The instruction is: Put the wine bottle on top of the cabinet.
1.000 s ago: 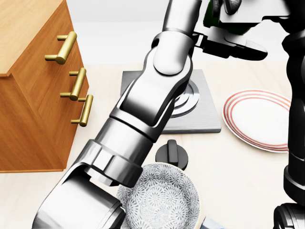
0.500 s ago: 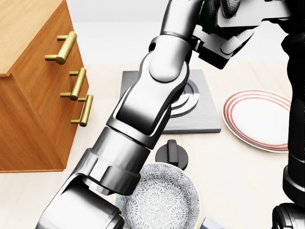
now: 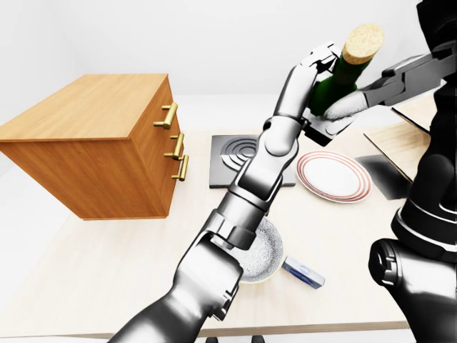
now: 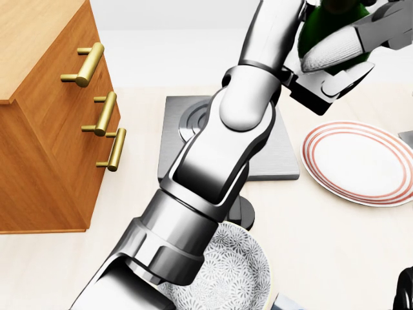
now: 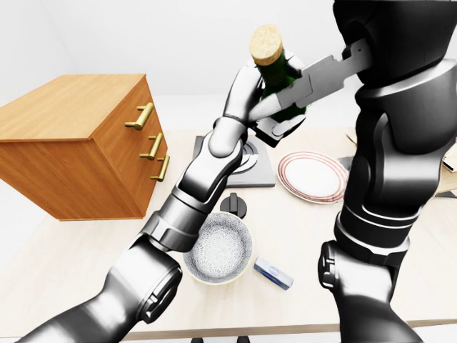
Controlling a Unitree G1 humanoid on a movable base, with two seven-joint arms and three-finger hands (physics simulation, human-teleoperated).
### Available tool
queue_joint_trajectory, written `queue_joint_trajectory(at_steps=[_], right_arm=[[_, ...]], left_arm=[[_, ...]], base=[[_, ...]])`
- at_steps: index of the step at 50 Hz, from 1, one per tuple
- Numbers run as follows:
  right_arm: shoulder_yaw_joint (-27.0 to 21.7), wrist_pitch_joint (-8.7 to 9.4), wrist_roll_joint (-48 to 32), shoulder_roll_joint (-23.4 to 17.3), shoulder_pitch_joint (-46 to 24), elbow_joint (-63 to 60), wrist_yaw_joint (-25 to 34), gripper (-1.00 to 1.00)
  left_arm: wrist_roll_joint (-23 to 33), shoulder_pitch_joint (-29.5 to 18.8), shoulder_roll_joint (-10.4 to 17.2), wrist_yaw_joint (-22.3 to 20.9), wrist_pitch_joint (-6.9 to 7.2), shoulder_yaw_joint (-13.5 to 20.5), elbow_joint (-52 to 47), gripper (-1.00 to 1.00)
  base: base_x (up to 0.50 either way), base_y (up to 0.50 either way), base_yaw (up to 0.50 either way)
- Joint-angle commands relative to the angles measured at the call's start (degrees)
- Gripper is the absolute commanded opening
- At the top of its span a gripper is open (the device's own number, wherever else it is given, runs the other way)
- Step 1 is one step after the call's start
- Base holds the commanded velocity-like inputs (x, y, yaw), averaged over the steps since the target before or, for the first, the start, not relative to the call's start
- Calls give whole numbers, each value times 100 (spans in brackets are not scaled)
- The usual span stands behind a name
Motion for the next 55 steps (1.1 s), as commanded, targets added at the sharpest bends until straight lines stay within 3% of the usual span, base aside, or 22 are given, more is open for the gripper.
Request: queue_joint_trajectory(at_steps=[1,3,10,13,16,20,21,23,26,32,39,45,47,55], right_arm=[[-675,0,341,-1056,-18,-942,243,100],[-1032,0,427,-1541,177,-1208,462,100],[-2218,0,916,-2570,1159,-1375,767,100],[-2981,0,1375,-3006,1754,-1398,774,100],[-4189,0,1905,-3413,2693,-1439,850,100],[-5451,0,2375,-3413,3790,-1584,923,100],[-5515,0,2417,-3409,3848,-1600,920,100],[-6146,0,2319,-3309,4368,-1669,1260,100],[-6680,0,2038,-3172,4843,-1815,1754,100],[-7379,0,1103,-2896,5493,-1915,1754,100],[-7366,0,119,-2120,5600,-2144,1754,100],[-6793,0,-372,-1235,5320,-2361,1754,100],[-6450,0,-492,-733,5261,-2328,1754,100],[-5672,0,-405,167,5194,-2168,1754,100]], left_arm=[[-4,32,-66,3,0,-3,-180,-100],[-9,62,-68,-18,0,-23,-212,-100],[2,169,-58,-78,0,-41,-388,-100],[1,182,-30,-103,0,-35,-492,-100],[50,155,19,-103,0,-36,-642,-100],[43,117,79,-157,0,-16,-910,-100],[43,122,81,-157,0,-20,-930,-100],[80,125,125,-187,0,-35,-1069,-100],[31,-32,232,-193,0,79,-1157,-100],[-37,-165,452,-227,0,126,-1230,-100],[-61,-478,801,-345,0,236,-1204,-100],[-38,-1040,1297,-495,0,444,-1536,-100],[-159,-1178,1518,-599,0,568,-1446,-100],[-124,-1422,1993,-811,0,569,-1688,-100]], base=[[0,0,0],[0,0,0],[0,0,0],[0,0,0],[0,0,0],[0,0,0],[0,0,0],[0,0,0],[0,0,0],[0,0,0],[0,0,0],[0,0,0],[0,0,0],[0,0,0]])
